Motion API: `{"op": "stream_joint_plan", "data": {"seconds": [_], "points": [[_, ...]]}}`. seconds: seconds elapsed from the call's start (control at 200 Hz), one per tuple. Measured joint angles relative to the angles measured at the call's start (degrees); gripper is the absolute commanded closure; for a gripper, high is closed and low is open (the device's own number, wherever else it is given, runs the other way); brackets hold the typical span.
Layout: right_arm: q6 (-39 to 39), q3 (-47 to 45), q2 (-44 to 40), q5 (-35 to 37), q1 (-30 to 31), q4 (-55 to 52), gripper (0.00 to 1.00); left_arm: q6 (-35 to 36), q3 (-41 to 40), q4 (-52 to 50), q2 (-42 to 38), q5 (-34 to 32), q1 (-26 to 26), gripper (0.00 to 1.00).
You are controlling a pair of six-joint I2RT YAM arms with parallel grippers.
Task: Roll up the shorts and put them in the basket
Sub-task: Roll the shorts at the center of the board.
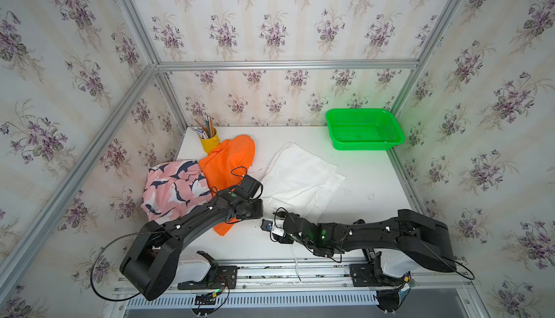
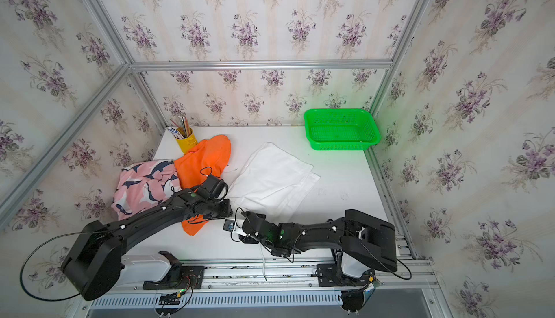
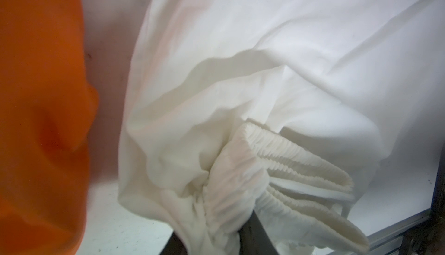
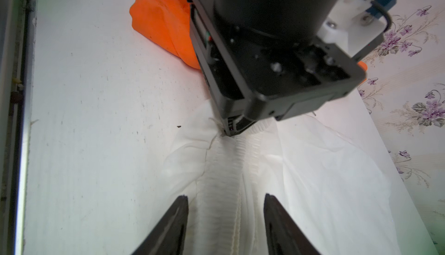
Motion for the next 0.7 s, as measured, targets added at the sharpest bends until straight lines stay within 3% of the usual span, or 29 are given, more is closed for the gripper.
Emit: {"op": "stream_joint_plan", "data": {"seconds": [0.405, 0.7], "points": [[-1.9, 0.1, 0.5, 0.6, 0.3, 0.0, 0.45, 0.0, 0.0, -0.4, -0.7, 0.0, 0.0, 0.72], [-4.5, -0.8, 0.2, 1.7, 0.8, 0.1, 0.4, 0.0, 0.0, -0.4, -0.8, 0.0, 0.0, 0.72]]}}
